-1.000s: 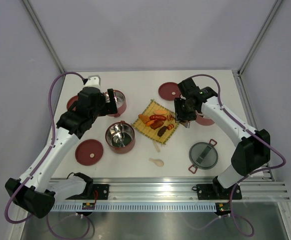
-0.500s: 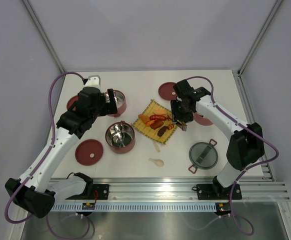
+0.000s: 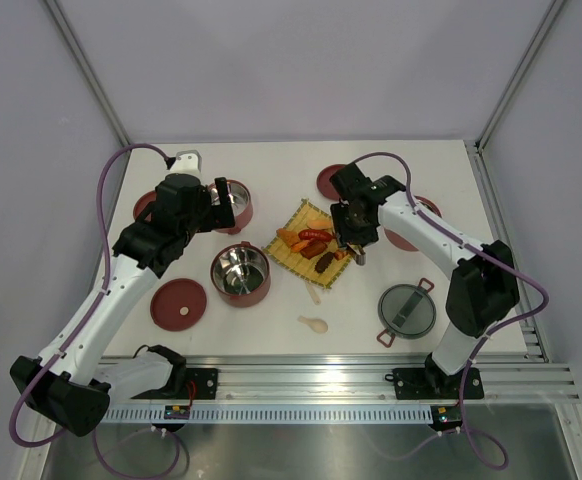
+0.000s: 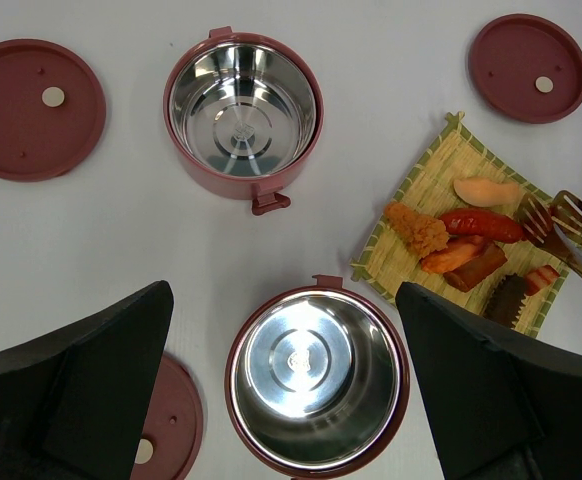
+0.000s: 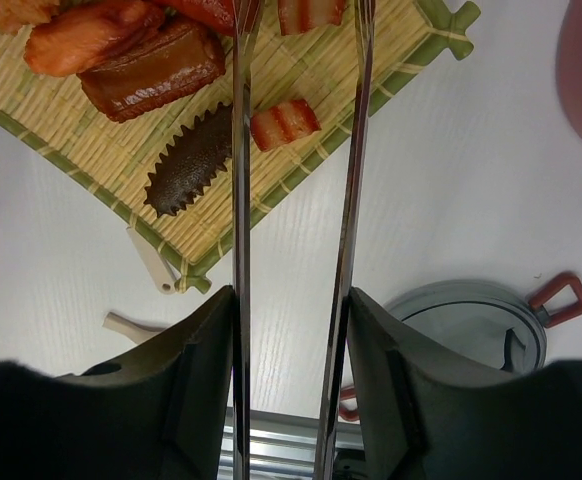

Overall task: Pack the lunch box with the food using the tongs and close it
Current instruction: Pick up the fake food from the plate.

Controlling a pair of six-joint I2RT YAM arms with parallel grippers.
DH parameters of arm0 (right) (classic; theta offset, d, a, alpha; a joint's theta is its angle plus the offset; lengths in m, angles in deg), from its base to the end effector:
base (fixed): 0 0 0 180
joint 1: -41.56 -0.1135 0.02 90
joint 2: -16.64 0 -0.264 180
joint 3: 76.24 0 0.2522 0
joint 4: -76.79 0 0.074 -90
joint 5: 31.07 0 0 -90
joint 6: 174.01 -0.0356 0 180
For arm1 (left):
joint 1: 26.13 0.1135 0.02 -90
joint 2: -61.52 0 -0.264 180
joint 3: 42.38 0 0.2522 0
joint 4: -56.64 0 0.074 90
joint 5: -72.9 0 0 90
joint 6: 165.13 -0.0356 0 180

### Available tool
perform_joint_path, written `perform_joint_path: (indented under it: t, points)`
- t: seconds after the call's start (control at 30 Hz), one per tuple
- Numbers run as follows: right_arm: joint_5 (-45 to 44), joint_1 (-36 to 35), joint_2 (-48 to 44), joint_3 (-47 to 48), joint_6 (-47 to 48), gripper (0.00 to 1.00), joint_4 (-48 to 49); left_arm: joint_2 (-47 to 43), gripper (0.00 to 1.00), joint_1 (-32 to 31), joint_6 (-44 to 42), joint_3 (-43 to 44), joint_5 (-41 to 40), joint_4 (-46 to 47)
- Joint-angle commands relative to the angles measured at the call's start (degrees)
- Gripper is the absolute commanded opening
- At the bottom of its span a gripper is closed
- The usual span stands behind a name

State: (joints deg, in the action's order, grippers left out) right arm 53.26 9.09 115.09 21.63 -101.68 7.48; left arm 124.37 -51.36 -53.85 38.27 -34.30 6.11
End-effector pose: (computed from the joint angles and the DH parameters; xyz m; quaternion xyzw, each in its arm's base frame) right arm 0.2960 0.1842 0.2693 -0.1181 0.9764 0.0298 0.1786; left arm 0.2130 -0.0887 0.3671 -0.0417 0.8698 -0.0665 0.4872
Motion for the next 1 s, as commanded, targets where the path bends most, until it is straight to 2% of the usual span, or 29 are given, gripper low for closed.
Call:
perform_joint_path:
  t: [0.0,0.1,0.33,0.53,0.97]
  points:
    - [-2.94,-1.63,-0.02,3.42,1.24,0.53,-1.05,-0.01,0.99,-0.08,0.52,-0.01,-0.12,1.71]
    - [-4.08,-2.25,0.51,3.86,1.06,0.52,-1.93,0.17,0.99,-0.08,0.43,-0.1,-0.04,1.71]
    - [-8.56,-2.86,1.74,5.18,1.06,0.42,-4.48,0.26,0.99,-0.08,0.43,0.17,0.05,1.71]
    - [-8.39,-2.78,0.77,5.71,0.8,0.37,-4.48,0.43,0.99,-0.08,0.43,0.25,0.32,1.79]
    - [-4.79,-2.86,-3.62,7.2,-0.52,0.37,-3.69,1.57,0.99,-0.08,0.08,1.48,0.93,1.62]
